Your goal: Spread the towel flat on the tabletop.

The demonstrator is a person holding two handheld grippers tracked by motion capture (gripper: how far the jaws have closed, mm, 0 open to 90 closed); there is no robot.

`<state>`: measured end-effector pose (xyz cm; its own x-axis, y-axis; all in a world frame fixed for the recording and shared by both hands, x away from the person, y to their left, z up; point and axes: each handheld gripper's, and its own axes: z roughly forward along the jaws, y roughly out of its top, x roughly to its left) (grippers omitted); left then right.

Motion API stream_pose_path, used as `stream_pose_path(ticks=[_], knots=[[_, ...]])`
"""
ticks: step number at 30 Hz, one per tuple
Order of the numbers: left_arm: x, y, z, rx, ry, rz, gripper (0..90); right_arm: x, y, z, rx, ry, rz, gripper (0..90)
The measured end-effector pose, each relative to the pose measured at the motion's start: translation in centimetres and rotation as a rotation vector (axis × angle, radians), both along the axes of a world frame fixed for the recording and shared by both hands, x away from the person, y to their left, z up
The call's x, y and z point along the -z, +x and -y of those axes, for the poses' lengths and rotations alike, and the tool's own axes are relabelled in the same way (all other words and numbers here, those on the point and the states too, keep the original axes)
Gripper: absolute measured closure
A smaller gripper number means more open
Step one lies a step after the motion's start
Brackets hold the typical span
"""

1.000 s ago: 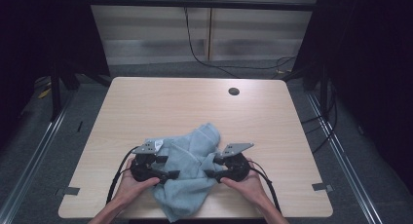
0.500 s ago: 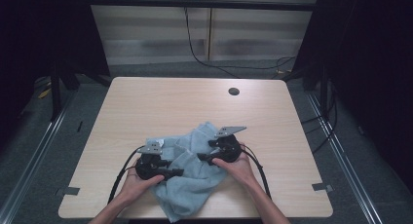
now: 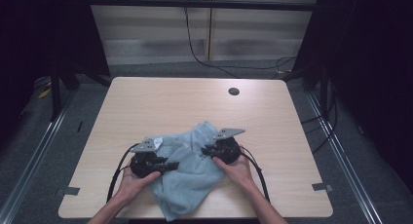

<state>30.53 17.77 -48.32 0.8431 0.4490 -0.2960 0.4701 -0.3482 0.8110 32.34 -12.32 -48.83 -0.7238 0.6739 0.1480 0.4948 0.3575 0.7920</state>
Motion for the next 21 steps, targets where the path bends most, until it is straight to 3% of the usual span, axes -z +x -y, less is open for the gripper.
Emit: stream_pose_path(ticks=[2,3,4,6,8,9,11,12,13,15,21], knots=[[-0.2,0.1,-0.4,-0.013,-0.017,-0.002,73.1,-1.0,0.2,1.0,0.044,0.016,0.023,83.2],[-0.8,0.1,-1.2,-0.041,-0.051,0.012,73.1,-1.4,0.4,1.5,0.053,0.033,0.026,83.4],[-0.8,0.1,-1.2,-0.041,-0.051,0.012,73.2,-1.4,0.4,1.5,0.053,0.033,0.026,83.4],[-1.7,0.1,-2.1,-0.066,-0.082,0.027,73.5,-3.1,0.6,3.0,0.1,0.05,0.061,85.4],[-3.0,0.1,-2.7,-0.09,-0.119,0.051,73.9,-4.3,0.6,3.6,0.106,0.076,0.082,85.5],[-3.0,0.1,-2.7,-0.09,-0.119,0.051,73.8,-4.3,0.6,3.6,0.106,0.076,0.082,85.5],[-3.9,-0.3,-2.7,-0.093,-0.145,0.061,73.6,-6.3,0.4,3.4,0.112,0.048,0.128,85.6],[-4.3,-0.5,-2.7,-0.09,-0.15,0.073,73.6,-6.3,0.4,3.4,0.112,0.048,0.128,85.6],[-4.6,-0.6,-2.7,-0.088,-0.157,0.085,73.6,-7.4,0.5,3.6,0.112,0.069,0.146,85.6],[-5.1,-0.5,-2.7,-0.092,-0.171,0.097,73.7,-7.8,0.6,3.7,0.119,0.079,0.153,85.6],[-7.1,2.1,-2.6,-0.146,-0.18,0.125,73.8,-10.2,1.5,3.7,0.148,0.115,0.189,85.8]])
